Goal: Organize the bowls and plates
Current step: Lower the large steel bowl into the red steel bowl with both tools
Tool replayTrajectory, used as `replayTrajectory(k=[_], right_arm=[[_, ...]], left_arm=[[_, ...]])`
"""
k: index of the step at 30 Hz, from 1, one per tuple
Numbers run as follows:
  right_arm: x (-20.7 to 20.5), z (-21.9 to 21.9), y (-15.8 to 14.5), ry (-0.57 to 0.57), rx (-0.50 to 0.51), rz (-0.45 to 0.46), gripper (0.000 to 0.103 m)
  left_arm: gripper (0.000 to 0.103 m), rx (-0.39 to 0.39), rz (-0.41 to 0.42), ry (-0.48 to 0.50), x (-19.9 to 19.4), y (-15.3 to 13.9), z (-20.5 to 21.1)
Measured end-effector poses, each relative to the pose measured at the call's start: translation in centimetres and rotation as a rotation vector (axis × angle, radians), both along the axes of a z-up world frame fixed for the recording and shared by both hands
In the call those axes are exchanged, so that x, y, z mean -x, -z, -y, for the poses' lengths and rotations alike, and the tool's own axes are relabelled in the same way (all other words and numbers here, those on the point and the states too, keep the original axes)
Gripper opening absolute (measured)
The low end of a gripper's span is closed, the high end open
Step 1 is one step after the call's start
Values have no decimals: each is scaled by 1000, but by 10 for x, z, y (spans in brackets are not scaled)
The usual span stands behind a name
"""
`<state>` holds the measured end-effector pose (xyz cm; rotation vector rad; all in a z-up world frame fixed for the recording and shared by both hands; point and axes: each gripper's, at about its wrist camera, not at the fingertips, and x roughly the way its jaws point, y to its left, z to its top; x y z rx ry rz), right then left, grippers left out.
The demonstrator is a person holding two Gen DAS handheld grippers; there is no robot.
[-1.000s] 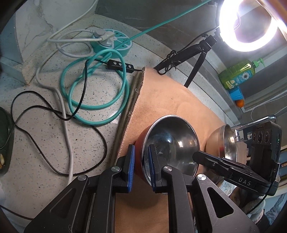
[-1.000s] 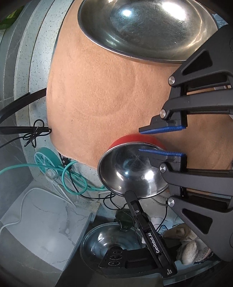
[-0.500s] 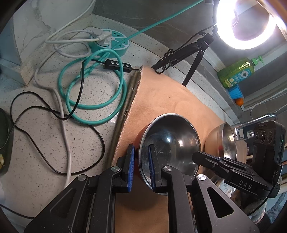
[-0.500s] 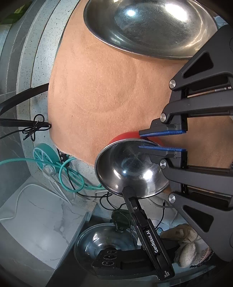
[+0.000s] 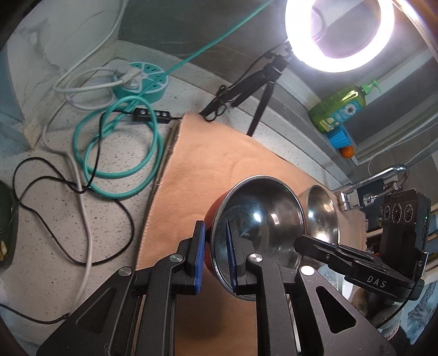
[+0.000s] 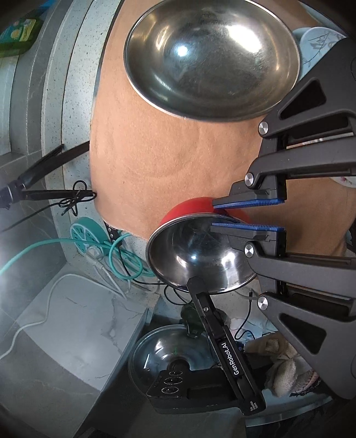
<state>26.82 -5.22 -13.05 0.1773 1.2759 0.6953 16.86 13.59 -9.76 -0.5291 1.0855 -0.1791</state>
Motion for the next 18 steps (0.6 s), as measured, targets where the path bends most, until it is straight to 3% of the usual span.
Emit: replayTrajectory(k=[8, 18], right_arm=[[4, 40, -17, 62, -36, 7, 10], [2, 92, -36, 149, -45, 32, 11]], left_arm=[[13, 4, 53, 70, -8, -22, 34], [13, 5, 70, 152, -26, -29, 81]])
